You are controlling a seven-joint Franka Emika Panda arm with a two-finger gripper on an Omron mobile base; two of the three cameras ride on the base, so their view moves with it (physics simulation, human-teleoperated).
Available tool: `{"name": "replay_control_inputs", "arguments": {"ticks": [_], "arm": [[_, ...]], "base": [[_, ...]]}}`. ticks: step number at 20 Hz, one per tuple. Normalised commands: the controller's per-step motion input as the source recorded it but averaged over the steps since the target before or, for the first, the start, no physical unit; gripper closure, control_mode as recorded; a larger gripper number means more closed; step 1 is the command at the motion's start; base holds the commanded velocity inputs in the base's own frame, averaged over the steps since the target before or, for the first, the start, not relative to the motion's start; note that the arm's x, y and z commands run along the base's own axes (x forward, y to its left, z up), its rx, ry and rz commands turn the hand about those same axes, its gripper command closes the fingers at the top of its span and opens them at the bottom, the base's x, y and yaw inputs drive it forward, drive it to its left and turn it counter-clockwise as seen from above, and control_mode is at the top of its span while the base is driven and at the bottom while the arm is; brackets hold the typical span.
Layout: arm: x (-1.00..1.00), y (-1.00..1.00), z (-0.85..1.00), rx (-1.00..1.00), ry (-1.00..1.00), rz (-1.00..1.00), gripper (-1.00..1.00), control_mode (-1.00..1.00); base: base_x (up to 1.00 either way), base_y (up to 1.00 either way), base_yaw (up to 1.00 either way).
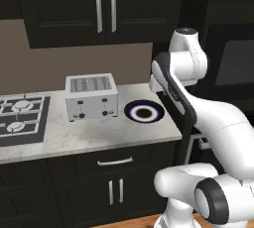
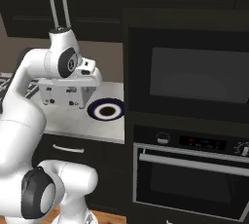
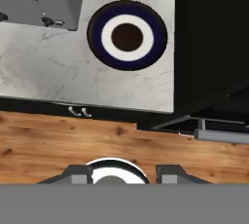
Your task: Take the fish from the oven and place it on the plate on the counter.
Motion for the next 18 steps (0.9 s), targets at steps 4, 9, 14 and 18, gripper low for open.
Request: {"name": "replay_control_inputs", "arguments": {"ticks": [4, 9, 14, 18], "arm": [[-0.14, -0.53, 0.0, 0.0, 0.0, -0.05, -1.0, -1.0], [-0.13, -1.0, 0.01, 0.17, -0.03, -0.09, -1.0, -1.0], [-0.25, -0.95, 0.09, 0.28, -0.16, -0.1, -1.0, -1.0], [-0.33, -0.7, 0.01, 0.19, -0.08, -0.02, -1.0, -1.0]], "base": [[0.0, 0.0, 0.0], [0.0, 0.0, 0.0], [0.0, 0.0, 0.0], [0.0, 0.0, 0.0]]}}
